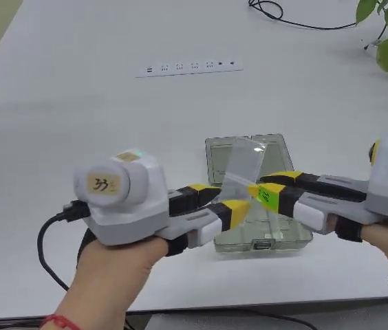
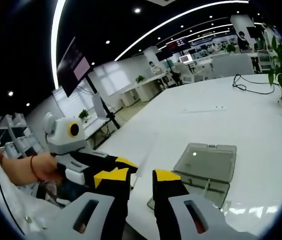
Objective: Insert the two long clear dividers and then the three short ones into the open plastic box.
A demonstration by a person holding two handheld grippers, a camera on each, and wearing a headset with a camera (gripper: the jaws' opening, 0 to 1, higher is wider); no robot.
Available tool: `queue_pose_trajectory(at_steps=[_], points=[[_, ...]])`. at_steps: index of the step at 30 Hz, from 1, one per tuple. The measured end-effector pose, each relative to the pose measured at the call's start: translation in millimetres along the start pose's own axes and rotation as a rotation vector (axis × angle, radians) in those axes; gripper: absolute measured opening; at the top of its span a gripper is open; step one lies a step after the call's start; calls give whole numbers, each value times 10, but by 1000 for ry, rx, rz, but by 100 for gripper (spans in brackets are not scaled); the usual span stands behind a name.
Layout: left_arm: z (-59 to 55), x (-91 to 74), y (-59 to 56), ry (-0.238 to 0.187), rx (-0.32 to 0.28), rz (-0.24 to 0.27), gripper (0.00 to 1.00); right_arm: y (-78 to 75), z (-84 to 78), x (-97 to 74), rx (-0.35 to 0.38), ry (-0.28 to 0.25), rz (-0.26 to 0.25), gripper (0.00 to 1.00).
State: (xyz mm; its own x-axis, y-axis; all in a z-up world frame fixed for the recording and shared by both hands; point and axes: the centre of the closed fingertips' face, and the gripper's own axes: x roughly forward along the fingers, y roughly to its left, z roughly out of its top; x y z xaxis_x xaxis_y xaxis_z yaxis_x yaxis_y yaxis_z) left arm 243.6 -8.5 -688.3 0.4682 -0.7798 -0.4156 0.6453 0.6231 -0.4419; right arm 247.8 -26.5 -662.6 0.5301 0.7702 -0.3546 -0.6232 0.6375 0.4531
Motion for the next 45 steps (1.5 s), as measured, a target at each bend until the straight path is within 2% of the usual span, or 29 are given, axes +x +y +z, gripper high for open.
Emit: queue_pose_trajectory(at_steps=[4,6,8,10,12,15,20,23,26,29,33,34,37,40,45], points=[[4,2,-22,0,13,-5,30,7,-3,40,27,-6,-10,15],[-3,1,-19,3,19,-2,30,16,-3,42,52,-8,-12,9],[3,5,-10,-1,21,5,30,8,2,47,75,-16,-30,8],[6,19,-17,-7,8,2,30,-5,4,52,92,-20,-55,7],[-6,27,-21,-4,5,1,27,2,3,58,90,-22,-58,6],[-13,40,-45,-6,-11,-12,33,-5,5,68,103,-22,-65,6],[-47,39,-58,1,1,-21,34,-18,-2,87,101,-4,-68,6],[-87,24,-36,6,39,-21,35,-32,28,91,121,2,-66,6],[-135,-28,2,-1,56,-24,41,-94,81,83,116,11,-85,6],[-190,-73,57,3,79,-19,45,-224,136,100,127,21,-97,6],[-256,-139,134,-6,141,-21,55,-310,131,122,178,66,-118,6],[-285,-157,156,-4,156,-22,57,-355,131,134,172,81,-136,6],[-344,-196,219,-2,186,-23,62,-406,112,167,199,121,-150,6],[-415,-222,287,2,222,-32,68,-497,0,200,207,202,-192,6],[-493,-249,355,6,255,-50,79,-563,-101,263,235,267,-230,6]])
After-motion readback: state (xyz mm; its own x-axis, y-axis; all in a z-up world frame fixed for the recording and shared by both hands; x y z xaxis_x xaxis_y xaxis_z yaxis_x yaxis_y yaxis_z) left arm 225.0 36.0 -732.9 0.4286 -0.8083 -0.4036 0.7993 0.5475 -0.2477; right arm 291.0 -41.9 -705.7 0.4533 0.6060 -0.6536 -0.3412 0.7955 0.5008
